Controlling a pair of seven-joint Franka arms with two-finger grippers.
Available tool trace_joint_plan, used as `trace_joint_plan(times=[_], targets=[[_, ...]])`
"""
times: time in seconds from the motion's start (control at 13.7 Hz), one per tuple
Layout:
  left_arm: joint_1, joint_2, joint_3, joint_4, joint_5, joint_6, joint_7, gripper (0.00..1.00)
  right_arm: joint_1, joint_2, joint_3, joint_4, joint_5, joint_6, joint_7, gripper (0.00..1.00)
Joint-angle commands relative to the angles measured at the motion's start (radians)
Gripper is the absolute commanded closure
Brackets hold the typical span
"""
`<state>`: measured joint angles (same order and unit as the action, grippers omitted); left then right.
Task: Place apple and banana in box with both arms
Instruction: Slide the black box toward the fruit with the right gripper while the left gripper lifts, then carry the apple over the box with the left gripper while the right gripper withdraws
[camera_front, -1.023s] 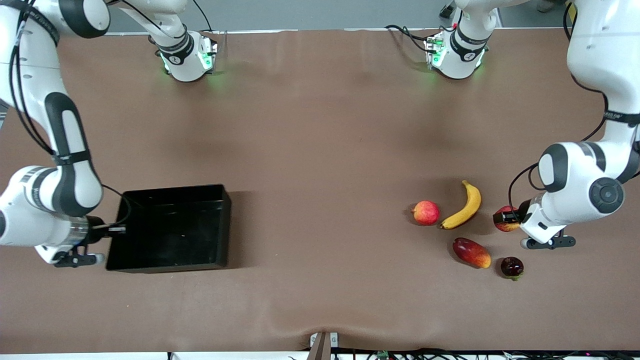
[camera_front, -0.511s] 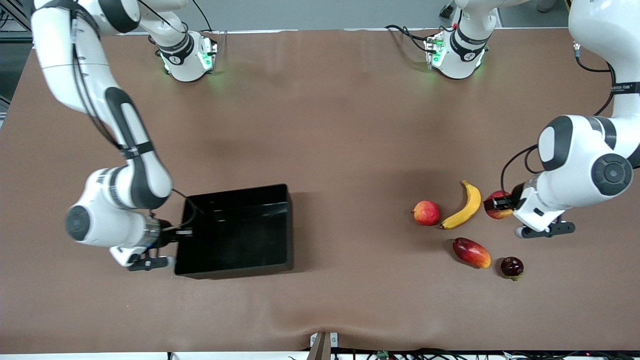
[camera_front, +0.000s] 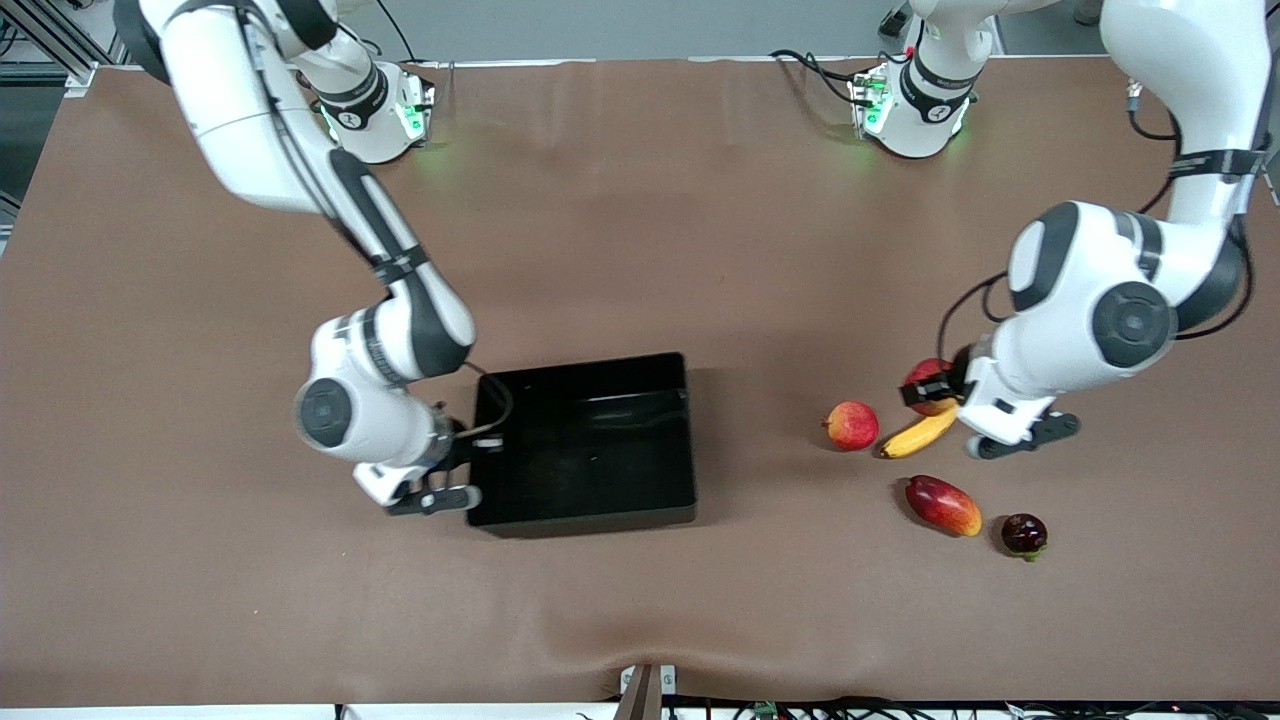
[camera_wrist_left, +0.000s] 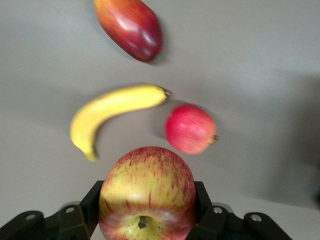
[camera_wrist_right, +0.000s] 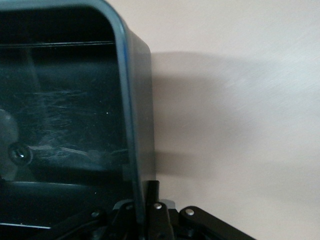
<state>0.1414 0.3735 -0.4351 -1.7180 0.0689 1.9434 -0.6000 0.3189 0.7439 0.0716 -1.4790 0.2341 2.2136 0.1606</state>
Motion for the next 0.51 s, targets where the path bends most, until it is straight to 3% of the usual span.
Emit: trace_joint_plan(times=[0.0, 0.22, 0.44], targets=[[0.004, -0.007, -0.042, -0.003, -0.001, -0.012, -0.107, 1.00, 0.048, -0.012, -0.007, -0.056, 0.017, 0.006, 0.059, 1.00], [-0.002, -0.001, -0.062, -0.002, -0.087, 0.000, -0.190, 1.00, 0.139, -0.018, -0.007, -0.066, 0.019, -0.041, 0.206, 1.00], [-0.084, 0.027, -0.068, 0.061, -0.129, 0.011, -0.331, 1.00, 0.232, -0.024, -0.009, -0.066, 0.016, -0.061, 0.364, 1.00]])
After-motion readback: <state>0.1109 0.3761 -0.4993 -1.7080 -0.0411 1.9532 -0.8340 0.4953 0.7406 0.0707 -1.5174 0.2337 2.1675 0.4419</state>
